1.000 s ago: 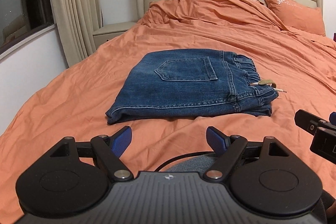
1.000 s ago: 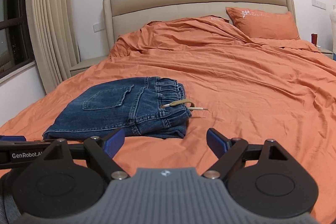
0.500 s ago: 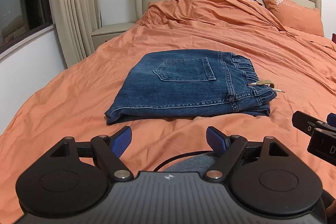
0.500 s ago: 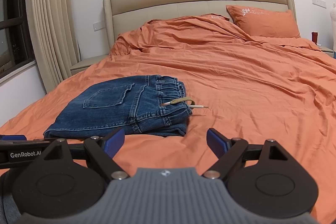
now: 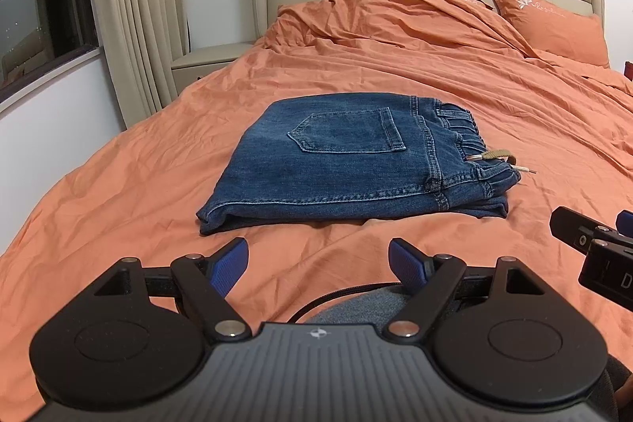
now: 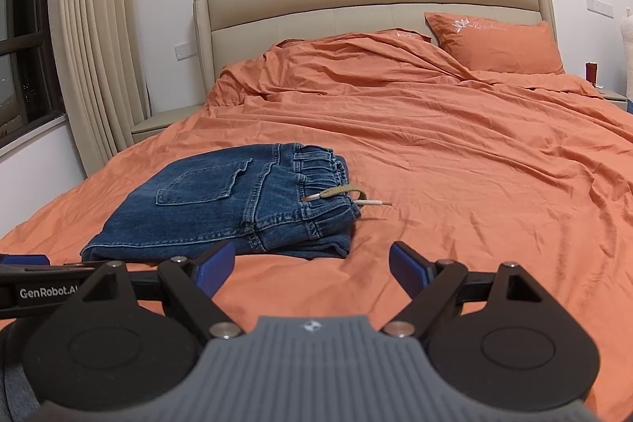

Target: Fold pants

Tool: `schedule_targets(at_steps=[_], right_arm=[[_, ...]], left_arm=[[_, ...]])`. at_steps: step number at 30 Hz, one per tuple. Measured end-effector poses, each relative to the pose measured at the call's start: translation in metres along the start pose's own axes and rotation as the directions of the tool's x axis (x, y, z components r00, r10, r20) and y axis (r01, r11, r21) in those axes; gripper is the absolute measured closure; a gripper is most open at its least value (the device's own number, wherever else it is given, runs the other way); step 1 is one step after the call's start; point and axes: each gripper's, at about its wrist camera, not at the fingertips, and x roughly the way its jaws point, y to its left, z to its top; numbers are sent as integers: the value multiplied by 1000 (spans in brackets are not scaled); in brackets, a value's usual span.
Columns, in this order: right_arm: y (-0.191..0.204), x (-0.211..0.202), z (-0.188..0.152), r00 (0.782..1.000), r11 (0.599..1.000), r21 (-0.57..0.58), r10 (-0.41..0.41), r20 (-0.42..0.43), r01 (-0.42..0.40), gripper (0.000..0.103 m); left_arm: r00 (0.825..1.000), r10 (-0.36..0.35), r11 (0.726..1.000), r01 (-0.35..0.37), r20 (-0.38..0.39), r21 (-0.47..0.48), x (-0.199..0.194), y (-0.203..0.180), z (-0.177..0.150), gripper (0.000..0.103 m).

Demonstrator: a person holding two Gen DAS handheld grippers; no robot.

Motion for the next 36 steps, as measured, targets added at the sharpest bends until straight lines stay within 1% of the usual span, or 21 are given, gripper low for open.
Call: schedule_targets(at_steps=[36], right_arm=[[-4,-4,-1,999,999,-11,32,-10,-33,21]], left_arm=[[1000,0,1000,0,0,-3,0,0,0,9]])
